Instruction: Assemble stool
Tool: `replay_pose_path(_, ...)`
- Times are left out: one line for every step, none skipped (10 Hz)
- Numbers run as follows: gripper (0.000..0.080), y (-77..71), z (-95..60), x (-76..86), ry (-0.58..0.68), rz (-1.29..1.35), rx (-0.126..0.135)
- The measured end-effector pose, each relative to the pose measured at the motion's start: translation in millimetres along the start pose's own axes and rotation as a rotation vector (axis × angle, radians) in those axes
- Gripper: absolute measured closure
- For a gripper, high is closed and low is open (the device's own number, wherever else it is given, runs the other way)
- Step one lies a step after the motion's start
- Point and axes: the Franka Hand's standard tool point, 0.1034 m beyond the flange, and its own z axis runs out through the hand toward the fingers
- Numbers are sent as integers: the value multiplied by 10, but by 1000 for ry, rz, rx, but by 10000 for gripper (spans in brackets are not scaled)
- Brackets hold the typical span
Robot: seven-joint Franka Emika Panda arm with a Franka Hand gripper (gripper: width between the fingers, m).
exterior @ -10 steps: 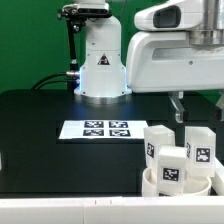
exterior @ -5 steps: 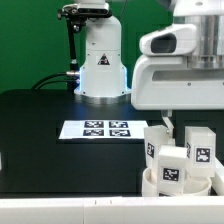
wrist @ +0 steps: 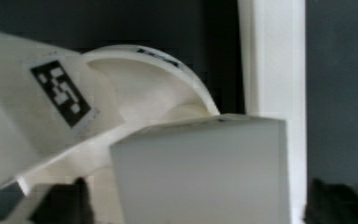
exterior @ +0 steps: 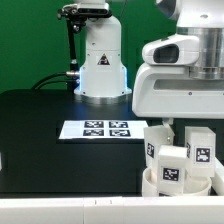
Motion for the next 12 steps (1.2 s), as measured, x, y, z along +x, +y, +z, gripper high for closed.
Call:
replay_pose_path(295, 3, 0, 1, 0, 0, 0)
replay_pose_path(470, 4, 1, 1, 0, 2, 0)
replay_pose_path(470, 6, 0, 4, -1, 98, 2)
replay_pose_path(465, 32, -15, 38, 2, 195, 7)
replay_pose_path(465, 44, -28, 59, 2, 344, 18)
replay_pose_path(465, 25, -31, 61, 1, 523, 26)
replay_pose_path(465, -8, -30, 79, 8, 745, 57)
replay_pose_path(465, -39, -19, 98, 20, 976, 101)
replay_pose_path(465, -32, -12, 96, 11, 1039, 115)
replay_pose_path(465, -44, -9, 89, 7, 1092, 116)
replay_pose_path(465, -49, -6, 86, 2, 1167, 116)
replay_pose_path(465, -49, -4, 85, 0, 1194, 116)
